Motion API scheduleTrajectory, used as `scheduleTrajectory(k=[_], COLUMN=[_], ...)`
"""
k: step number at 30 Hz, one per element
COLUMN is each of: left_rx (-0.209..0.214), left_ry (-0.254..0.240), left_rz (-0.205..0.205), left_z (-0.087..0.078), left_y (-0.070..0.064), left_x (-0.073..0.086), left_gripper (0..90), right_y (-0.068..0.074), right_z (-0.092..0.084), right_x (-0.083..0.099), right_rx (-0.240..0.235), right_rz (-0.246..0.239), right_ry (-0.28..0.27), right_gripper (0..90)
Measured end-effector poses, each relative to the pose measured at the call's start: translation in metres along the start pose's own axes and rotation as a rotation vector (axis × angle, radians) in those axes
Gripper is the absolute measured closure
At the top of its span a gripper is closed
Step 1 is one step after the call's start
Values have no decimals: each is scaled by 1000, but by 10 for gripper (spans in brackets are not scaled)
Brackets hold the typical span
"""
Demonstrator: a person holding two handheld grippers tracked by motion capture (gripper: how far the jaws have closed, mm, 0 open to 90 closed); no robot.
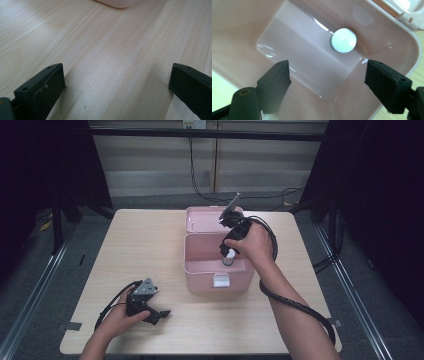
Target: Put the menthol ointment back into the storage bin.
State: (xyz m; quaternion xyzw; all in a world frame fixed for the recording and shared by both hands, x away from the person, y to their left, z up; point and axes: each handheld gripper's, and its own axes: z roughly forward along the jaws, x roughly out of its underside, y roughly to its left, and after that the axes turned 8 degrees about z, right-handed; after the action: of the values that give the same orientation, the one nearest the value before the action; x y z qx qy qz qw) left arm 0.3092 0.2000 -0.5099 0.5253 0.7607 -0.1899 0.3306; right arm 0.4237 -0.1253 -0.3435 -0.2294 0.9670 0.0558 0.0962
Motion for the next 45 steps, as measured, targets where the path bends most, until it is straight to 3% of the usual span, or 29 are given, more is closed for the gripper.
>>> scheduleTrajectory(k=[8,14,20,21,33,45], left_rx=[-3,-3,-5,-4,-5,-5], left_ry=[-1,1,1,1,1,1], left_rz=[1,0,4,3,3,4], left_z=[0,0,0,0,0,0], left_y=[0,0,0,0,0,0], left_x=[0,0,0,0,0,0], left_gripper=[0,0,0,0,0,0], right_y=[1,-3,-10,-12,-27,-40], right_z=[-13,-20,-30,-33,-51,-57], right_x=[7,13,23,26,47,68], right_rx=[0,-9,-8,17,1,9], right_rz=[-51,-62,-75,-87,-102,-120], right_ry=[0,-5,-8,-3,-16,0], right_gripper=[187,172,164,158,153,154])
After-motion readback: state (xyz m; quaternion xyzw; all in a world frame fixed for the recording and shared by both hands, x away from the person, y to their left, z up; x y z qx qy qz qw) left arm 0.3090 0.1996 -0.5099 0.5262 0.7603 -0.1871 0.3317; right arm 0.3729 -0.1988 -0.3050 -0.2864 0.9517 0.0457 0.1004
